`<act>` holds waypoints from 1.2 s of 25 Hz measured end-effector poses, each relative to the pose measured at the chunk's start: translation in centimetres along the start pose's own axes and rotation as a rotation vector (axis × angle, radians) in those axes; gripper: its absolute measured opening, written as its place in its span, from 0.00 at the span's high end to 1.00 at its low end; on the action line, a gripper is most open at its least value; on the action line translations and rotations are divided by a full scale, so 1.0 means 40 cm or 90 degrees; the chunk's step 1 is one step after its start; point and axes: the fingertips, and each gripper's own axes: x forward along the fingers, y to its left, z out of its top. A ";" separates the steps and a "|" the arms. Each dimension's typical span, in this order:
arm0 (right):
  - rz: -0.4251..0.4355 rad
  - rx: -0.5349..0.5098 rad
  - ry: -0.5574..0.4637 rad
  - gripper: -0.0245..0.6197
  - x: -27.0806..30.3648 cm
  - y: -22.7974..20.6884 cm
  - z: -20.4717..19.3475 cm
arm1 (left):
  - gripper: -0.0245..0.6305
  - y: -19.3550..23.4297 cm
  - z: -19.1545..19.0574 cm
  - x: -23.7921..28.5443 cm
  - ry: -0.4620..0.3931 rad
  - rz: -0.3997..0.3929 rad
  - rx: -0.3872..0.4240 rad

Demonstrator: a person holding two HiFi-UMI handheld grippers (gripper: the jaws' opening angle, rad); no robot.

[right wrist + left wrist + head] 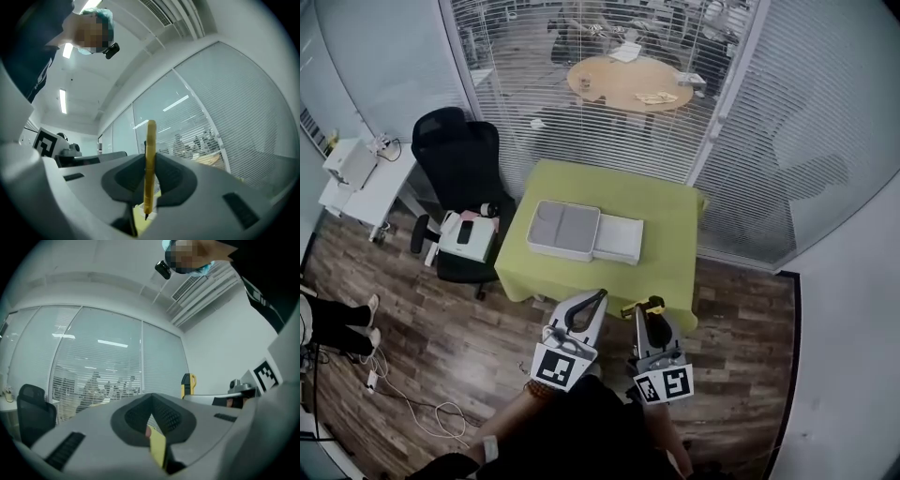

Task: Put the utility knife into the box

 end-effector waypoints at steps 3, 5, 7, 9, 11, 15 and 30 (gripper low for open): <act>-0.003 -0.005 0.011 0.86 -0.002 -0.014 -0.012 | 0.95 0.011 -0.031 0.007 0.016 0.013 -0.013; -0.005 -0.009 0.013 0.86 0.008 -0.030 -0.014 | 0.95 0.025 -0.054 0.027 0.022 0.019 -0.021; -0.008 -0.017 0.014 0.86 0.022 -0.045 -0.013 | 0.95 0.035 -0.066 0.049 0.017 0.016 -0.027; -0.013 -0.025 0.017 0.86 0.033 -0.059 -0.011 | 0.95 0.035 -0.074 0.066 0.009 0.005 -0.033; -0.020 -0.033 0.019 0.86 0.040 -0.082 -0.001 | 0.95 0.023 -0.077 0.093 0.002 -0.015 -0.031; -0.036 -0.050 0.022 0.86 0.058 -0.139 0.019 | 0.95 0.003 -0.073 0.169 -0.012 -0.049 -0.017; -0.049 -0.081 0.044 0.86 0.237 -0.269 0.028 | 0.95 0.162 -0.120 0.329 -0.013 -0.029 -0.054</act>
